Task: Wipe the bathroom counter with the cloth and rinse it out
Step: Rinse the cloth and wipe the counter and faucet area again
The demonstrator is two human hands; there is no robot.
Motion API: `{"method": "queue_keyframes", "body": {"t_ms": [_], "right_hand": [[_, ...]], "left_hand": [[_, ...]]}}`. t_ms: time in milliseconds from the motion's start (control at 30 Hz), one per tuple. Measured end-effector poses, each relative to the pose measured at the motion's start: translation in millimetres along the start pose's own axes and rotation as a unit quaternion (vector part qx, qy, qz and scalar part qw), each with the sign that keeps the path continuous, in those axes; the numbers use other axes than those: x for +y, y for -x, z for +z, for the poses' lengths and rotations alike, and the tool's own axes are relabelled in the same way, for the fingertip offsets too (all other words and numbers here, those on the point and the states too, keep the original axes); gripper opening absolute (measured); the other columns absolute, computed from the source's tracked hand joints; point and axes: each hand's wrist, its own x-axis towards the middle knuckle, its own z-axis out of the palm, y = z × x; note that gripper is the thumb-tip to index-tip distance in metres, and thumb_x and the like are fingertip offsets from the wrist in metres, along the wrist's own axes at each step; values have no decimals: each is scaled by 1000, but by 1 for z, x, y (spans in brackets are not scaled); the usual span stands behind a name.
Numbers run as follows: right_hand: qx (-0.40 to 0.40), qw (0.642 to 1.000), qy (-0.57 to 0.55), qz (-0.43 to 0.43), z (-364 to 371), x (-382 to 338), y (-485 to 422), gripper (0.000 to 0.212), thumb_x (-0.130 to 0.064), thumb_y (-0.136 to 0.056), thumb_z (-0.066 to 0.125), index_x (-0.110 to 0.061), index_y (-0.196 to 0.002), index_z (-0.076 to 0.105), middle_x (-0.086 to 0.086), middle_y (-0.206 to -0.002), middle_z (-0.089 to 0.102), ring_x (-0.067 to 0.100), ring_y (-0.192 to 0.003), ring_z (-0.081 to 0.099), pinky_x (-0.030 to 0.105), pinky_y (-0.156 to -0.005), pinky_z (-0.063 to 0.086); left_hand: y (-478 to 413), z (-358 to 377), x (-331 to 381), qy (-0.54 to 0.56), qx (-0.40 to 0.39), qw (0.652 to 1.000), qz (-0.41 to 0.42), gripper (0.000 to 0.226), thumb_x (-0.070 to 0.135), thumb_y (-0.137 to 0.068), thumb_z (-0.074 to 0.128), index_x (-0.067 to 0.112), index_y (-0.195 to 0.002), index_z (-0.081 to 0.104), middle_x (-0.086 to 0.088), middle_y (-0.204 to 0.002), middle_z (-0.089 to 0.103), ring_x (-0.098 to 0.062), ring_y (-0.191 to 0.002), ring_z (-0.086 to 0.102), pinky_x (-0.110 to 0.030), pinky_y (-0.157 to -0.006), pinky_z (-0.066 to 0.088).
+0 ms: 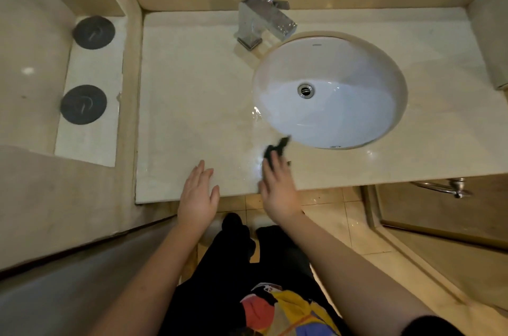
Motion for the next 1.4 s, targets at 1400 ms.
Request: {"method": "queue_keyframes", "body": {"t_ms": [1400], "right_hand": [[-58, 989, 27, -132, -42, -33, -250, 57, -6, -95, 41, -22, -149, 32, 2, -160, 11, 23, -147, 8, 41, -111, 32]], "left_hand": [[41, -34, -43, 39, 129, 978, -160, 41, 10, -94, 50, 9, -135, 48, -5, -154, 31, -23, -142, 27, -36, -116, 25]]}}
